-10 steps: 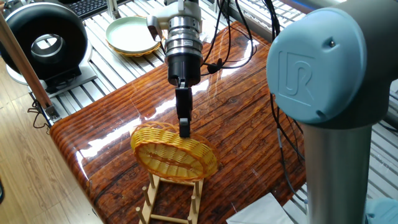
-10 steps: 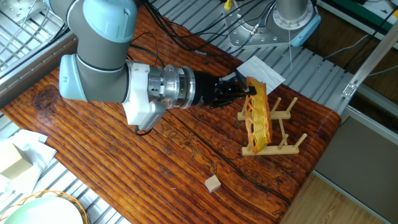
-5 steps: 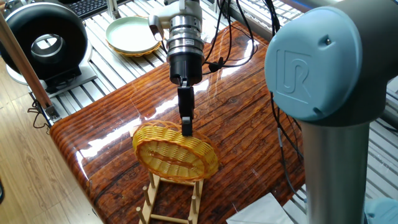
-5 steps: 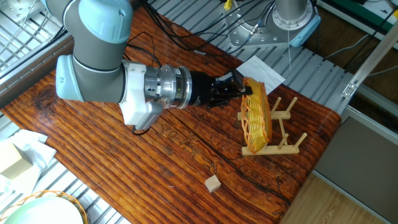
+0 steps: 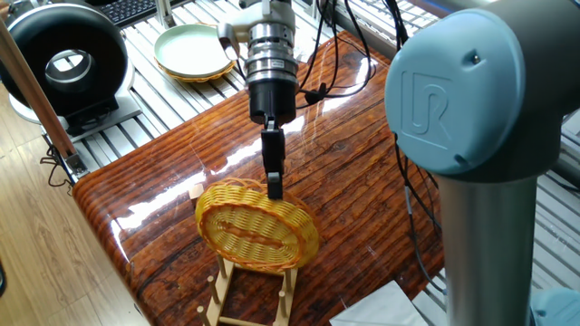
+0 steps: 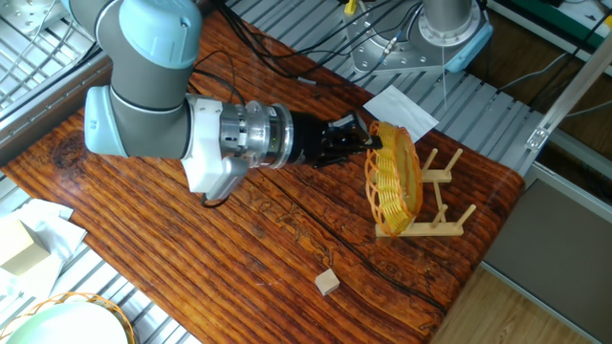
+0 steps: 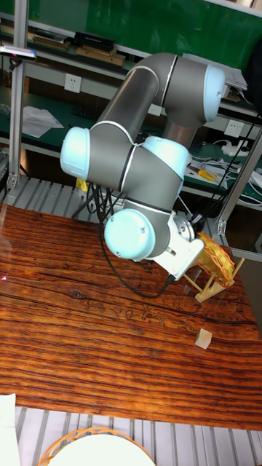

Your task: Put the dish on the dish rack

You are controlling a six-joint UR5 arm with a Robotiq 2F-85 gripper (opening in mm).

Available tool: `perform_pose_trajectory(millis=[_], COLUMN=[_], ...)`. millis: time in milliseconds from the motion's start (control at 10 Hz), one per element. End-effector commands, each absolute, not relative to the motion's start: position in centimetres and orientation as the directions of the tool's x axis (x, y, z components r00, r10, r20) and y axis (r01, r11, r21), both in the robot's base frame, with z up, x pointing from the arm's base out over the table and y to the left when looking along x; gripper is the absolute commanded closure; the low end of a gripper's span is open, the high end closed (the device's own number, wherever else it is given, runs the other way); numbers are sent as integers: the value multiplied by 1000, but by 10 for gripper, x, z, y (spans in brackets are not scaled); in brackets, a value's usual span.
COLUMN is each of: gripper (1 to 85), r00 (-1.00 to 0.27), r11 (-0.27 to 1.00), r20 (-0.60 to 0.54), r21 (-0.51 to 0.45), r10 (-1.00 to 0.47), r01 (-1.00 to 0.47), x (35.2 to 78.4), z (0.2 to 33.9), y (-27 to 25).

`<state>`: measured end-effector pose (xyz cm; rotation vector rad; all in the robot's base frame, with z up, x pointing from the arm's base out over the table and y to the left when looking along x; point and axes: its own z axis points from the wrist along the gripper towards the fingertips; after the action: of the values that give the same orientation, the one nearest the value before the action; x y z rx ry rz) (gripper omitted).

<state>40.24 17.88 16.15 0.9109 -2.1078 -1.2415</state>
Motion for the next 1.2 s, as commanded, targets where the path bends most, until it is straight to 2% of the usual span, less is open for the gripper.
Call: perform_pose_trajectory(millis=[0,700,1100], gripper=[847,847,847], r00=[-639,-646,-642], r11=[341,376,394], r20=[87,140,144], r21=[896,894,880], r10=[-764,-750,-753], r01=[-286,-244,-264], x=[403,401,401], z=[161,178,170], y=[177,182,179])
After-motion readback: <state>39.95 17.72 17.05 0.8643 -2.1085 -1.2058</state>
